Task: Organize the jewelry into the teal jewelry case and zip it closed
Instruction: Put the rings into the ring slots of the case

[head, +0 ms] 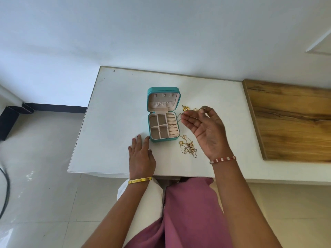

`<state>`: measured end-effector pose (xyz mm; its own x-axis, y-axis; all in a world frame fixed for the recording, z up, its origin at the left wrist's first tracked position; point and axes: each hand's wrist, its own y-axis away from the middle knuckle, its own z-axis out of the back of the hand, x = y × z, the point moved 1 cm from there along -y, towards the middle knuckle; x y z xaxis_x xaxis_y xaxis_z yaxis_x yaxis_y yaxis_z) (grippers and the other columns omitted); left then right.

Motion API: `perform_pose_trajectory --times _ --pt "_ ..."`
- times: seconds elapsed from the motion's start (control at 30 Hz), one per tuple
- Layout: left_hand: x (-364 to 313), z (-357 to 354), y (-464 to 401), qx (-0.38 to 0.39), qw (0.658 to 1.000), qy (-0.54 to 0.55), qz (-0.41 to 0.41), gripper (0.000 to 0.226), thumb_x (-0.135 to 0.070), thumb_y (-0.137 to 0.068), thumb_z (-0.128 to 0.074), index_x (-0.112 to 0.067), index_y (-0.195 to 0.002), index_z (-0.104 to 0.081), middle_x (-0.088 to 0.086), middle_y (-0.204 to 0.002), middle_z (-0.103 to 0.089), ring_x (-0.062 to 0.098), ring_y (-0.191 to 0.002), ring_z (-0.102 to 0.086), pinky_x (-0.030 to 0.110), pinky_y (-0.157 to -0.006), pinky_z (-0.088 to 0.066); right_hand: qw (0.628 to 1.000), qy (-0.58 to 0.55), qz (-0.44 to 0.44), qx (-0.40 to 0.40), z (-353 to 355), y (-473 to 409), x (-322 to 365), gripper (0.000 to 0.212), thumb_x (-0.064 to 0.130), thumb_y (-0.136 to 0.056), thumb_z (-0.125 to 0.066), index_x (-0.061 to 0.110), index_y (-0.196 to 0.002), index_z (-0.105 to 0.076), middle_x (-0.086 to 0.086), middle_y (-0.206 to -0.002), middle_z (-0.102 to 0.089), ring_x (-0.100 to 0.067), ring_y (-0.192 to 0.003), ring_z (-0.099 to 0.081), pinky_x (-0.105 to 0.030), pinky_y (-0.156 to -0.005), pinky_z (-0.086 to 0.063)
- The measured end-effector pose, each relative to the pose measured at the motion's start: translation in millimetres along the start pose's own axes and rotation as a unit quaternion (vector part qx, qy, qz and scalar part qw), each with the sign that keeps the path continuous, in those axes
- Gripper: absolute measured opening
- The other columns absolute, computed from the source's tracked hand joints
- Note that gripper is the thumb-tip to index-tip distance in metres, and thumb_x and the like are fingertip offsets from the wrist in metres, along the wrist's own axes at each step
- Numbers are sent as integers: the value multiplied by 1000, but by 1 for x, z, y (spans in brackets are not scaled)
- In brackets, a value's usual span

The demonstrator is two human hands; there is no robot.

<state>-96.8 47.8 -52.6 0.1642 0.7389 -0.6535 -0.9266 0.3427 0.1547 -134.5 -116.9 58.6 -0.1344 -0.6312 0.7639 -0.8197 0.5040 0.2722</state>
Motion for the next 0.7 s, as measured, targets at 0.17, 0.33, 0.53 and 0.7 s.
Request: perform_pose_trajectory --times 0.17,0.33,0.53,0.7 --pt "-2 1 0 6 1000 -7 0 50 -4 -92 -36 -12 -140 -31 12 -154 -16 27 -144 -5 38 -117 -3 999 2 34 -5 18 14 28 10 8 -91 -43 13 -85 -47 -11 -71 -71 -25 -72 -70 -33 -71 -58" --pt "-3 3 0 18 1000 -20 0 49 -4 -92 -36 -12 -140 -31 14 -153 -17 28 -144 -6 39 -117 -3 995 72 4 -66 43 15 9 16 3 -95 -40 13 -84 -47 -11 -68 -70 -24 -68 -69 -32 -68 -59" --pt "-6 8 4 16 1000 13 4 50 -2 -91 -36 -9 -140 -30 13 -151 -24 26 -143 -13 39 -117 -7 945 277 -38 -172 70 9 -26 18 -2 -91 -46 11 -82 -55 -15 -77 -62 -23 -68 -63 -25 -65 -56" --pt "-13 10 9 -4 999 46 -18 49 -1 -91 -35 -12 -139 -32 12 -144 -39 28 -137 -31 37 -115 -19 849 487 21 -207 71 4 -33 18 -1 -85 -53 4 -92 -69 -14 -95 -68 -19 -84 -62 -27 -78 -50"
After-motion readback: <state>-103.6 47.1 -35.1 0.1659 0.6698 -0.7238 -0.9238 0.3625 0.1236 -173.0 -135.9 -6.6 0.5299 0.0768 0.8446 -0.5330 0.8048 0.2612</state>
